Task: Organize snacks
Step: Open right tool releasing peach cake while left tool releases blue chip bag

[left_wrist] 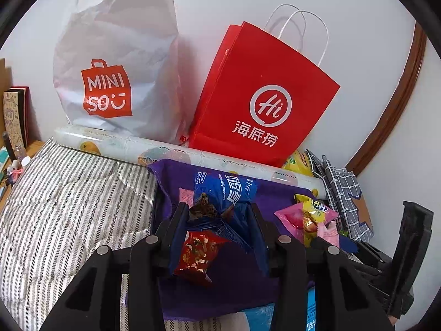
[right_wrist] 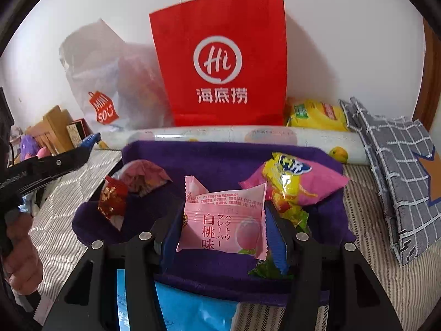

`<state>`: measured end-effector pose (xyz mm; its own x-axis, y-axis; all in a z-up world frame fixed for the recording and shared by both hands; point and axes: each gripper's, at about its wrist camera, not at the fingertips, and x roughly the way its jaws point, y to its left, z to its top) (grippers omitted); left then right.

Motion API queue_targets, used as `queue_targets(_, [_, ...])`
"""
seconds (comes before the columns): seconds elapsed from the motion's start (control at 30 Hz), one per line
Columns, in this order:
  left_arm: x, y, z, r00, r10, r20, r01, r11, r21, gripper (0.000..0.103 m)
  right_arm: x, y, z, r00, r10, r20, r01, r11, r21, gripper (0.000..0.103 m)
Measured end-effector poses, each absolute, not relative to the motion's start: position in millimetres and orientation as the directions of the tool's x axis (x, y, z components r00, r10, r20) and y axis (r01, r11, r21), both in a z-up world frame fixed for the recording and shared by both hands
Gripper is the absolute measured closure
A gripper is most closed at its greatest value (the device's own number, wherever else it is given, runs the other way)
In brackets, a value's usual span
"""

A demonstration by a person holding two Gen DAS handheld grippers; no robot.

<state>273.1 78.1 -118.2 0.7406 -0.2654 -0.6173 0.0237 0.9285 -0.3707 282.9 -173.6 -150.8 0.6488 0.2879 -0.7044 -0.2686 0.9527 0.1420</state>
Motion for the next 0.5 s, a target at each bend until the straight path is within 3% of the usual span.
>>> queue_targets(0.5, [275.7,70.7,-123.4,0.714,-0.280,-0.641,0.040,0.931,-0.362,0.062,292.1,-182.9,-162.8,0.597,0.303,-0.743,-0.220,0.952,0.211,0.045])
